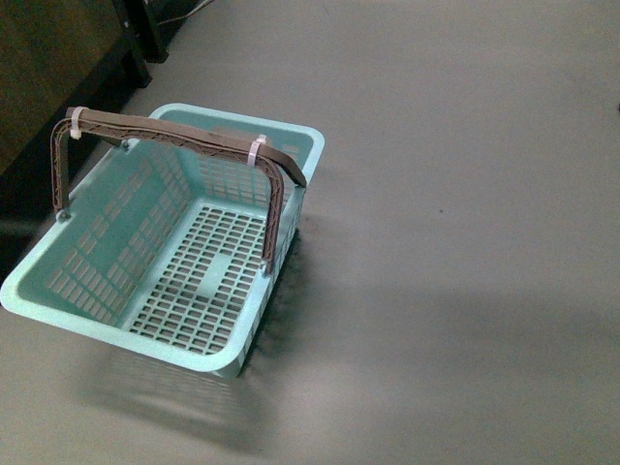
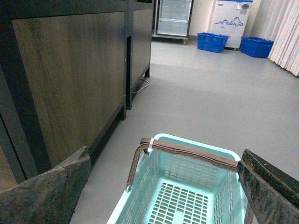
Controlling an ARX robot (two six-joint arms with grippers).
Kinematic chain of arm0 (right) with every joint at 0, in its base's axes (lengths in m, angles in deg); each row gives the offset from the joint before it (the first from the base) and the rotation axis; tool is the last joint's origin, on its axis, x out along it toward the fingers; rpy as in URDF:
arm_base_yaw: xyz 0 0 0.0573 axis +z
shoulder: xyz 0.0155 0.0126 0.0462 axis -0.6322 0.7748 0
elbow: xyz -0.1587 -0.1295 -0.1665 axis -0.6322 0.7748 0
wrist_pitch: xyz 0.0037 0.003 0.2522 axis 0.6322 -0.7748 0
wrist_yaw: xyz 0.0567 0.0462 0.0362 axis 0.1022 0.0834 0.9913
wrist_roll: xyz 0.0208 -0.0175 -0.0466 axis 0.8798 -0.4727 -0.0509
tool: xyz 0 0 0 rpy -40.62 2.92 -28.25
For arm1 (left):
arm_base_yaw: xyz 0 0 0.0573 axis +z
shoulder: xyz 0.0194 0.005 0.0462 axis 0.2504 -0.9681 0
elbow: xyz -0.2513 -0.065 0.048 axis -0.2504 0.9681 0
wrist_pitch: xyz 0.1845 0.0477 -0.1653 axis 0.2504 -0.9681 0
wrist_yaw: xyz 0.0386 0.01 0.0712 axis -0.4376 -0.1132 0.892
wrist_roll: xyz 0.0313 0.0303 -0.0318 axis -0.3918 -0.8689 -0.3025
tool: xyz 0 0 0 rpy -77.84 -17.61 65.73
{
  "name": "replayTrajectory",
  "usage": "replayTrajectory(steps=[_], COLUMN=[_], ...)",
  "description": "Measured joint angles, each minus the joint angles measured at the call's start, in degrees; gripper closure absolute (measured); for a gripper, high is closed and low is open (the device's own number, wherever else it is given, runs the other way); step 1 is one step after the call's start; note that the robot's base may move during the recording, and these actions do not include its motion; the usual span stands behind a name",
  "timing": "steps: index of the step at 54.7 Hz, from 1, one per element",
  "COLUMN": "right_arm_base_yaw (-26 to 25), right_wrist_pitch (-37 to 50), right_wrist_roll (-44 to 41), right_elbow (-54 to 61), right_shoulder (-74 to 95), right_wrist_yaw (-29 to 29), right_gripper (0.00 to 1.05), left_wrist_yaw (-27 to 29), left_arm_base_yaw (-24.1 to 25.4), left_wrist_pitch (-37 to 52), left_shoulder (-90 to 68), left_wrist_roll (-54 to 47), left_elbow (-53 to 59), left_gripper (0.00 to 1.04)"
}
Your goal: Pick mango and avocado into basket
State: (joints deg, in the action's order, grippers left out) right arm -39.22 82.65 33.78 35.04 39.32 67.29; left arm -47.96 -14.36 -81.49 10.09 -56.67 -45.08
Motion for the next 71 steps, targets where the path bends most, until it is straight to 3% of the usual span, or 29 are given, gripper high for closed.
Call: replayTrajectory(steps=[48,53,59,65,71], right_arm_base_yaw=[0.0,0.0,0.0,0.0,0.0], right_wrist_pitch=[0.0,0.0,0.0,0.0,0.0], right_wrist_roll=[0.0,0.0,0.0,0.0,0.0], right_elbow=[0.0,0.0,0.0,0.0,0.0], right_shoulder=[0.0,0.0,0.0,0.0,0.0], right_wrist_yaw=[0.0,0.02,0.0,0.02,0.02], right_gripper=[0.09,0.09,0.09,0.09,0.09], left_wrist_yaw=[0.02,-10.05,-18.53,-20.79,-17.59], left_arm_base_yaw=[0.0,2.93,7.04,10.51,10.62], left_wrist_pitch=[0.0,-6.23,-0.94,11.23,29.16], left_shoulder=[0.0,-4.44,-13.79,-26.45,-48.57], left_wrist_roll=[0.0,11.91,32.44,48.5,58.53], left_elbow=[0.0,-2.4,-3.72,-6.08,-9.97], left_gripper=[0.09,0.09,0.09,0.09,0.09])
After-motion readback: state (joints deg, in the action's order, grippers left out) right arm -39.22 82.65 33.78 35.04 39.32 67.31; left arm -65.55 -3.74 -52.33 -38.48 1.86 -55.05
